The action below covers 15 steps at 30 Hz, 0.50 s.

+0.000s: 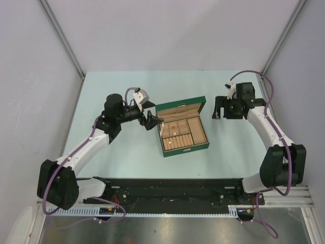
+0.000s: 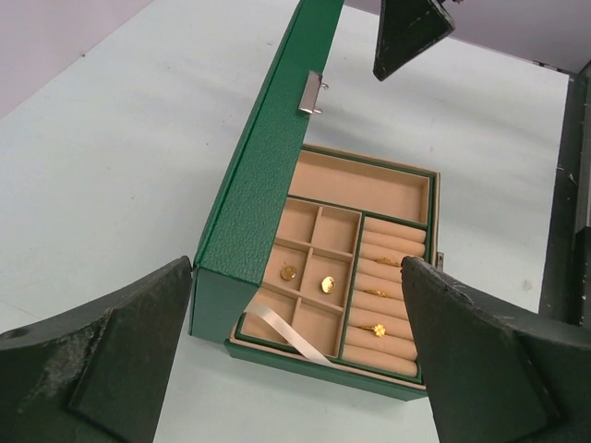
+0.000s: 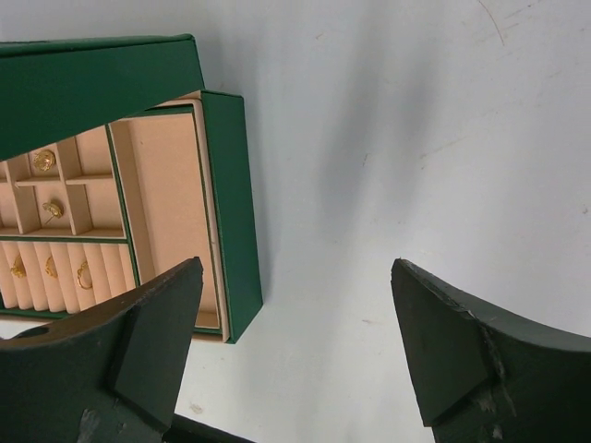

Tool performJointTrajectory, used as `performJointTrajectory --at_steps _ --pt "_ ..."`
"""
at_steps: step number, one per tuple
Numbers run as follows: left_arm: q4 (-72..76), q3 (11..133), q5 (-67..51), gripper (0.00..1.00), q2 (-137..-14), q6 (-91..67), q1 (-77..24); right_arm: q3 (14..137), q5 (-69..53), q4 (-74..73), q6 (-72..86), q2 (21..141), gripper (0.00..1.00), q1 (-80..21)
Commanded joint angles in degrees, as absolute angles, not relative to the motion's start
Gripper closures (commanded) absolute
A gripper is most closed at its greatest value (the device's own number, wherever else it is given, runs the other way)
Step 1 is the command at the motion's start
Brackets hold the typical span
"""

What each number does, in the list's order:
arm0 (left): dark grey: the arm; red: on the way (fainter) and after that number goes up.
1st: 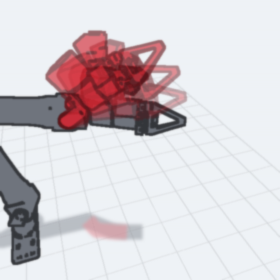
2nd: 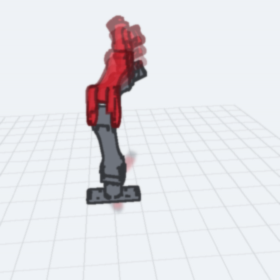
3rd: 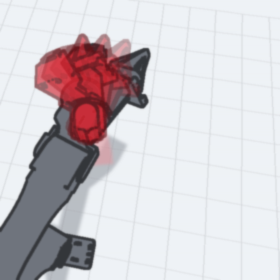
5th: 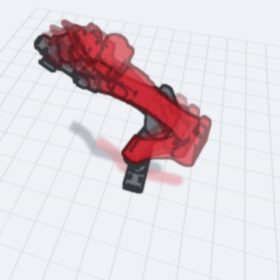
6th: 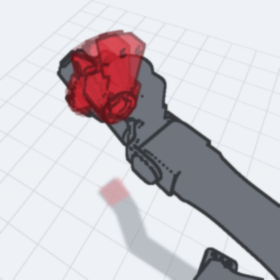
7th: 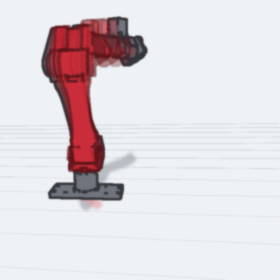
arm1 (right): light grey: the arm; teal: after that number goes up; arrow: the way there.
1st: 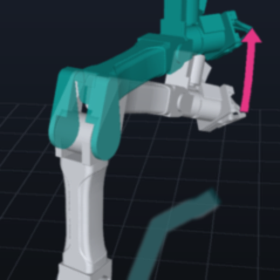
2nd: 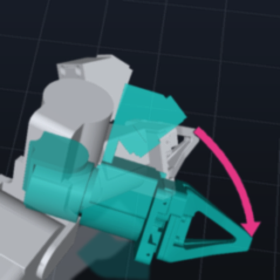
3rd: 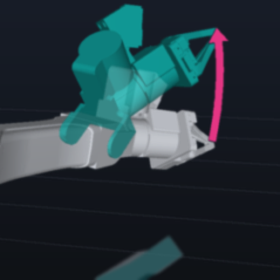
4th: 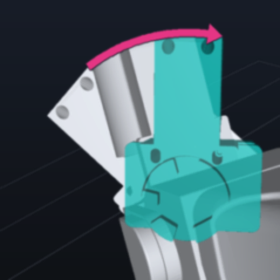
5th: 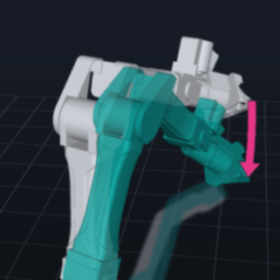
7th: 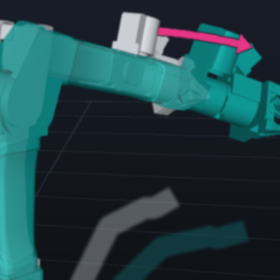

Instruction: Organize the mixed jewelry

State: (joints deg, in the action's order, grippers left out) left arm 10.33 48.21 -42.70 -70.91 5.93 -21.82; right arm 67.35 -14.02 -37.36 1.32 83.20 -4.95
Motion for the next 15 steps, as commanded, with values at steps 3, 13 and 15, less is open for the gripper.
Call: performJointTrajectory --at_steps 3,13,15 --pt "8.6 47.7 -46.0 0.0 -68.1 5.3 -22.5 67.3 -14.6 -35.9 0.7 80.5 0.12 -3.4" --pt "5.3 47.9 -46.7 0.0 -68.6 7.2 -24.6 67.4 -14.9 -35.2 1.3 78.5 0.13 1.6" --pt "5.0 47.6 -46.3 0.0 -68.6 7.6 -25.0 67.4 -15.3 -35.3 1.5 78.0 0.13 2.4"
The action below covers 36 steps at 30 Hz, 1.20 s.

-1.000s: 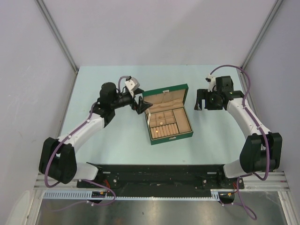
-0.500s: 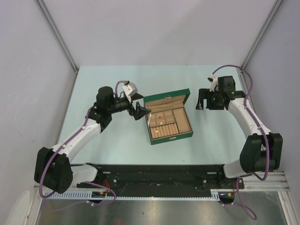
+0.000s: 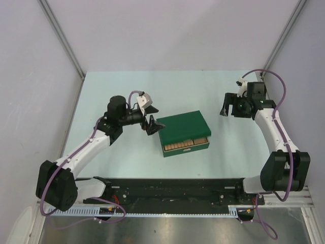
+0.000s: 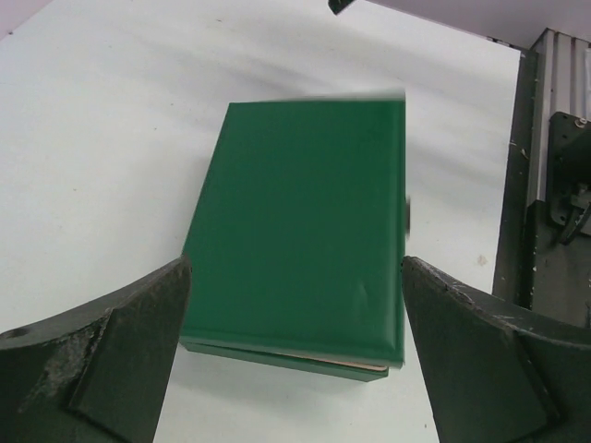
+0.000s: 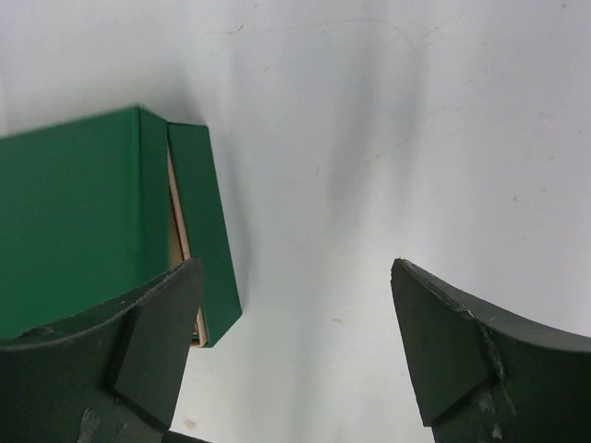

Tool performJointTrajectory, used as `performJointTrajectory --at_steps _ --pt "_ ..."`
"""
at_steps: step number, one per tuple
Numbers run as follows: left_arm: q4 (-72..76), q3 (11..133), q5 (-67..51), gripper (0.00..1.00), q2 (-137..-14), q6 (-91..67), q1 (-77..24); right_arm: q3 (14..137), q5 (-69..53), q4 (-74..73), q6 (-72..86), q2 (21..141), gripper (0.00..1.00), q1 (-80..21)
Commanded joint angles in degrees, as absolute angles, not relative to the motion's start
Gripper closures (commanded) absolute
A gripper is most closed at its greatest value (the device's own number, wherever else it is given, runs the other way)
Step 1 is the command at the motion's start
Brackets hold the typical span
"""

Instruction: Organize the mixed jewelry

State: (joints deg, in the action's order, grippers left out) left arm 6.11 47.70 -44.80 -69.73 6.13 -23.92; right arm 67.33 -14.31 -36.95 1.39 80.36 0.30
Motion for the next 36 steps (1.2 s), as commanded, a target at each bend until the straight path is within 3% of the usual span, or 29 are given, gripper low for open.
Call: performJointTrajectory --at_steps 1,12,24,36 --pt "5.0 47.5 -46.1 0.0 -68.7 7.6 -25.0 67.4 -15.4 -35.2 1.5 77.8 0.13 2.5" --pt "4.3 48.8 -37.7 0.0 -70.6 11.4 -29.0 67.4 -16.5 -35.2 1.8 76.4 0.13 3.9" --pt "3.0 54.8 -22.3 0.0 -81.6 15.4 -38.7 67.4 -16.8 -35.5 1.8 75.5 0.13 5.3" --pt "4.7 57.1 -15.9 0.0 -91.1 16.6 -45.5 67.4 -18.2 -36.6 1.3 74.9 0.12 7.7"
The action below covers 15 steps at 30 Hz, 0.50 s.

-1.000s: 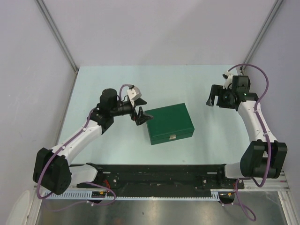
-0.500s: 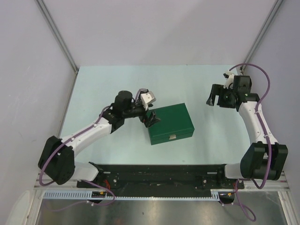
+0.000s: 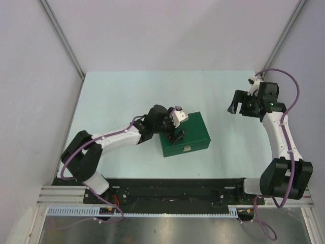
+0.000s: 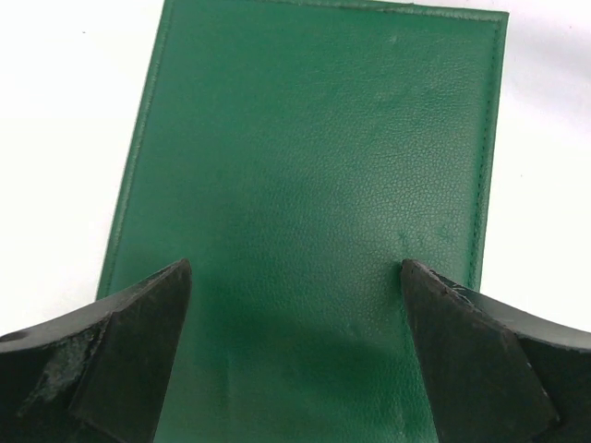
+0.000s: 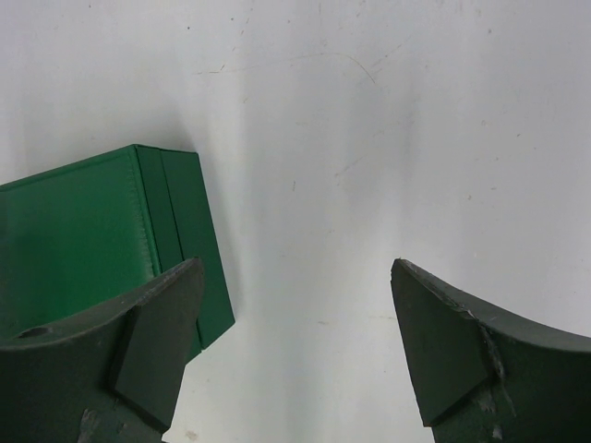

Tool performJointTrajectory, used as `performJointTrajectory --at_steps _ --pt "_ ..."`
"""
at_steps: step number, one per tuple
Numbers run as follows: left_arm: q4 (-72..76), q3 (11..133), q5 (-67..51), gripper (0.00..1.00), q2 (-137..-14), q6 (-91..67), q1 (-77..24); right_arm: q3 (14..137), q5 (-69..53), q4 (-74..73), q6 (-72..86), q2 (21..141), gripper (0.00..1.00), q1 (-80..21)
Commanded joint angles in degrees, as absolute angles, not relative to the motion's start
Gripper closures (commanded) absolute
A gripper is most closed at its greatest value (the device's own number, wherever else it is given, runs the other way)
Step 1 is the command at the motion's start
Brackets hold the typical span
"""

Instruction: Organize the mixed jewelry

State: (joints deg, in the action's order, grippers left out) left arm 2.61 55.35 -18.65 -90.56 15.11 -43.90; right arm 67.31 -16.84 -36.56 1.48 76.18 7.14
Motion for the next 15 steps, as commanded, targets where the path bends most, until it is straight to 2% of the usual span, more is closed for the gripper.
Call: performJointTrajectory --at_steps 1,15 --pt "4.9 56.5 -15.4 0.0 -91.4 16.7 -46.0 67.4 -18.5 -36.7 1.3 75.1 0.13 7.8" --pt "5.3 52.9 -9.3 0.0 -93.5 18.9 -49.8 66.4 -19.3 -36.2 1.3 74.5 0.12 8.9"
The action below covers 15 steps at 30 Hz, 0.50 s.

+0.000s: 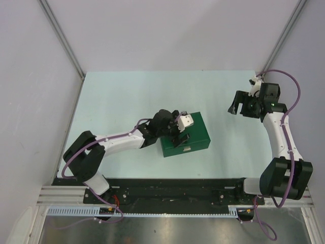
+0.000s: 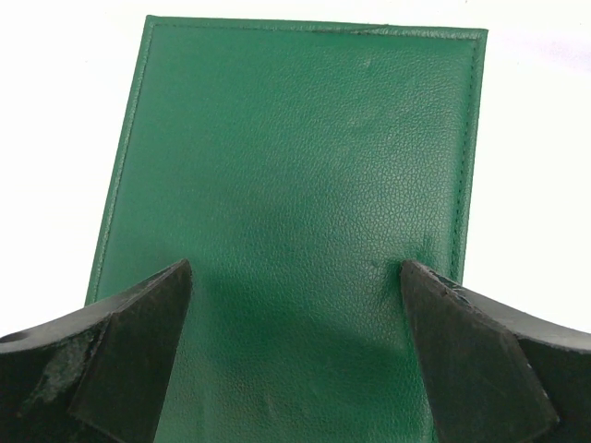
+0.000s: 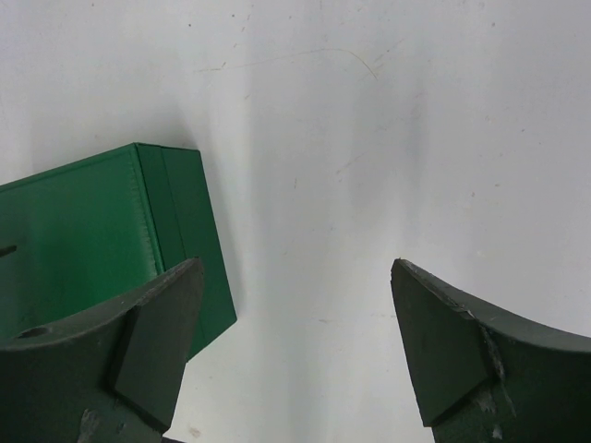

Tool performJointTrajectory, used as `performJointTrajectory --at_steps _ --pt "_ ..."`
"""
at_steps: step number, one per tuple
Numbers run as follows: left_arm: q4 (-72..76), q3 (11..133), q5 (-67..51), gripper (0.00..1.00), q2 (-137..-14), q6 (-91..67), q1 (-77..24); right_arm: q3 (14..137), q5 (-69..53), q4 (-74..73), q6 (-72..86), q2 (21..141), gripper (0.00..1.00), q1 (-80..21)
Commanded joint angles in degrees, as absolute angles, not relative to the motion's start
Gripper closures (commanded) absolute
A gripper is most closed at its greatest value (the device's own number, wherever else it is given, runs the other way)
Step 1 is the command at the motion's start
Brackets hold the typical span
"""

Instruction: Organize the mixed jewelry

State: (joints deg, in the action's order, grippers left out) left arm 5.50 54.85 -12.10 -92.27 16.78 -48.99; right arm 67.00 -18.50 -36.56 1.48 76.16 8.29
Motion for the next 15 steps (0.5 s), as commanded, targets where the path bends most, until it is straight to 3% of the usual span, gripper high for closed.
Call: performJointTrajectory --at_steps 1,15 --pt "5.3 52.7 -9.2 0.0 -93.6 18.9 -50.0 66.4 -19.3 -36.0 1.4 74.5 0.12 9.0" --pt "6.6 49.1 -8.3 0.0 -90.1 18.6 -50.1 66.4 -19.0 -36.9 0.2 74.4 0.12 9.1"
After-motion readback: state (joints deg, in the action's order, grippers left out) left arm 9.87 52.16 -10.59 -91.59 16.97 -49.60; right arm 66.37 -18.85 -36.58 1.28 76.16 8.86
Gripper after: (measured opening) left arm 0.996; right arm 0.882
